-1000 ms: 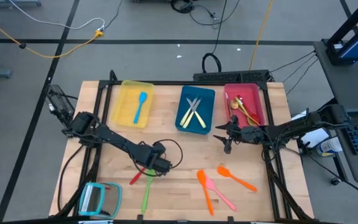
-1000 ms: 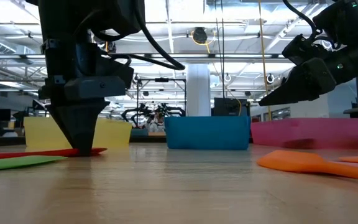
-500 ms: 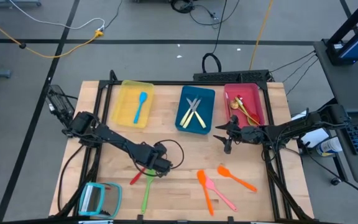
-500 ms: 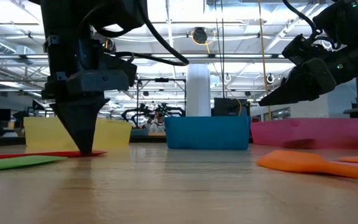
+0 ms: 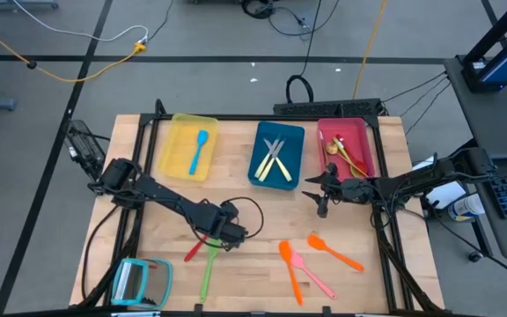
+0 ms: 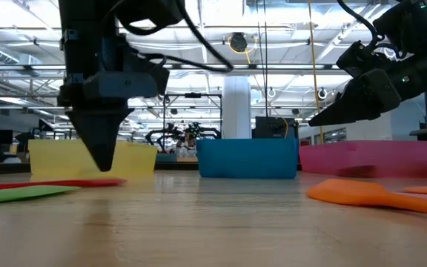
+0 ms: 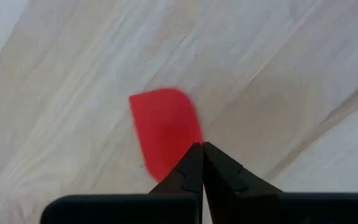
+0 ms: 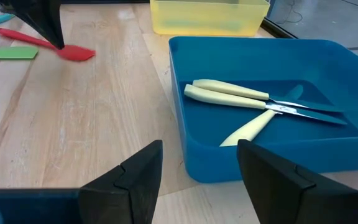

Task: Pick & Place Kitchen Items
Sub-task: Put the red spatula into the yellow bin

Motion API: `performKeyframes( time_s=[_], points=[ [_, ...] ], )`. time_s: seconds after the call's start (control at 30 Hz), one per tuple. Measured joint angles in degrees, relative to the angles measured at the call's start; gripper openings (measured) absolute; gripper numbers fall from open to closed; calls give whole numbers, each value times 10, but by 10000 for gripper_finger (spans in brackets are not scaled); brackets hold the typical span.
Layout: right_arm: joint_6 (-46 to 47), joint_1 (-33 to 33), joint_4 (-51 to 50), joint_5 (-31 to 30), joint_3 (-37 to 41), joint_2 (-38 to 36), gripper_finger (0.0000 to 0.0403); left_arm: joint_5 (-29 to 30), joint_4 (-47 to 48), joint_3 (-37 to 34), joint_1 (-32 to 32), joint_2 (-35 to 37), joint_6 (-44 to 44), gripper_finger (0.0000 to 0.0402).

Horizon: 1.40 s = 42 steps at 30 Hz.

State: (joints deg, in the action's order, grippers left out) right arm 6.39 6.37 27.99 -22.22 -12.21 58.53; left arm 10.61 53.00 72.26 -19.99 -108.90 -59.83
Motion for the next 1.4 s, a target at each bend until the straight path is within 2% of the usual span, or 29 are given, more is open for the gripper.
performKeyframes(
  time_s=[0.23, 0.43, 0.53, 0.8, 0.93, 1.07, 1.4],
  points=[
    [0, 0, 0, 0, 0, 0, 201, 1, 69, 21, 0, 1, -13, 8],
    [0, 0, 0, 0, 0, 0, 201, -3, 66, 22, 0, 1, -11, 21],
    [0, 0, 0, 0, 0, 0, 201, -4, 68, 22, 2, 1, 11, 49],
    [0, 0, 0, 0, 0, 0, 201, -2, 38, 1, 17, 2, 32, 160],
    [0, 0, 0, 0, 0, 0, 201, -11, -2, -32, 16, 2, 32, 188],
    [0, 0, 0, 0, 0, 0, 201, -9, -11, -57, 15, 6, 16, 191],
    [0, 0, 0, 0, 0, 0, 201, -12, -30, -63, 19, 6, 28, 169]
  ],
)
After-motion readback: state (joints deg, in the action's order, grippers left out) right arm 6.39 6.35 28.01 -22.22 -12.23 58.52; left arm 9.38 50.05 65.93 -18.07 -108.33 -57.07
